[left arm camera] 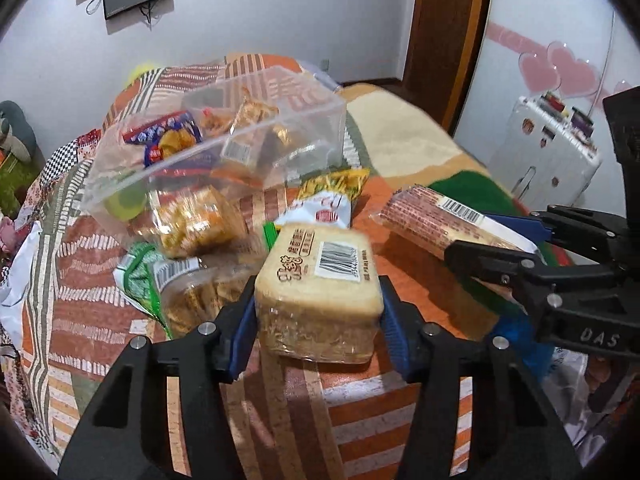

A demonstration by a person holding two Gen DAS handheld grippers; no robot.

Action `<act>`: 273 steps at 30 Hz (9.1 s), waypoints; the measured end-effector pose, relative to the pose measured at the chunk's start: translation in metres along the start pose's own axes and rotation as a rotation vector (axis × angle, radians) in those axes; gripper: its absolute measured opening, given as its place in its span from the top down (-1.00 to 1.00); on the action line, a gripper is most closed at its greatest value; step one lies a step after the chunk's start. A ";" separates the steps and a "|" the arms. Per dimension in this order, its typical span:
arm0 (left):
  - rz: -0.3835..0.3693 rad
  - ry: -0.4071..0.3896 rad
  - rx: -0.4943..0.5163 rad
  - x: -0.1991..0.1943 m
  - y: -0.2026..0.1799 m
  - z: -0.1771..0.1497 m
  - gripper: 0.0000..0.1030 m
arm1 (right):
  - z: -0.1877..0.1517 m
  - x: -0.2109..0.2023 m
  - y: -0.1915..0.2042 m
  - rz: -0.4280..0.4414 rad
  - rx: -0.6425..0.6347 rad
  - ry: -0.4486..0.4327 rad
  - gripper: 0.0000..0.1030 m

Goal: Organize snacks
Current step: 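Lower the bread cake into the box with the left while the right drops the biscuit roll, then grasp the round bread bun with the left while the right grasps the yellow chip bag, then drop the bun into the box with the left while the right drops the chip bag, then grasp the green-wrapped pack with the left while the right grasps the green-clipped bag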

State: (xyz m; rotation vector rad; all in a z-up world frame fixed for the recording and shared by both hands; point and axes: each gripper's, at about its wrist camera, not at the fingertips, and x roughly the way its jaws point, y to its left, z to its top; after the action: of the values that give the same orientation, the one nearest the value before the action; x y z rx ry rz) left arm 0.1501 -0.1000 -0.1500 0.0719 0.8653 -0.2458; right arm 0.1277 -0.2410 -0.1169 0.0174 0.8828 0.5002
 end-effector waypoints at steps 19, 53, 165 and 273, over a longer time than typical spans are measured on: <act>-0.013 -0.167 -0.121 -0.061 0.051 0.037 -0.06 | 0.054 -0.017 0.013 0.040 0.008 -0.164 0.18; 0.167 -0.232 -0.309 0.027 0.190 0.143 -0.07 | 0.156 0.089 0.058 0.089 -0.057 -0.143 0.18; 0.033 -0.204 -0.159 -0.028 0.112 0.095 0.13 | 0.092 0.033 0.023 0.046 -0.059 -0.133 0.33; 0.111 0.096 -0.211 0.032 0.161 -0.001 -0.61 | 0.032 0.095 0.064 0.137 -0.055 0.094 -0.31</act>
State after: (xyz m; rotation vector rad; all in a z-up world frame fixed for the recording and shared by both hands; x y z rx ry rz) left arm 0.2078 0.0509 -0.1808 -0.0649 0.9752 -0.0466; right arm 0.1753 -0.1378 -0.1519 0.0042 0.9640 0.6574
